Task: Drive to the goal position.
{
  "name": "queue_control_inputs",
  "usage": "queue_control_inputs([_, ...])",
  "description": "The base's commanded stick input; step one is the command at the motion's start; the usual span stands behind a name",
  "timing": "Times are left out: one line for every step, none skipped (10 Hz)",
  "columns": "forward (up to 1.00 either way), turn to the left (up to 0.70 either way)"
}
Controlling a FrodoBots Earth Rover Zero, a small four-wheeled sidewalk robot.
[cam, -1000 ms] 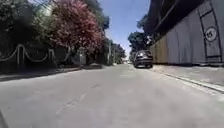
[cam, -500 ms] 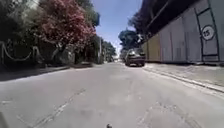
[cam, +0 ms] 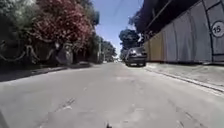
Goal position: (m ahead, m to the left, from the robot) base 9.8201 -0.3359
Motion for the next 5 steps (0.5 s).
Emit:
queue_control_inputs([1.0, 0.0])
queue_control_inputs([1.0, 0.0])
queue_control_inputs([1.0, 0.0])
queue_control_inputs([1.0, 0.0])
queue_control_inputs([1.0, 0.0])
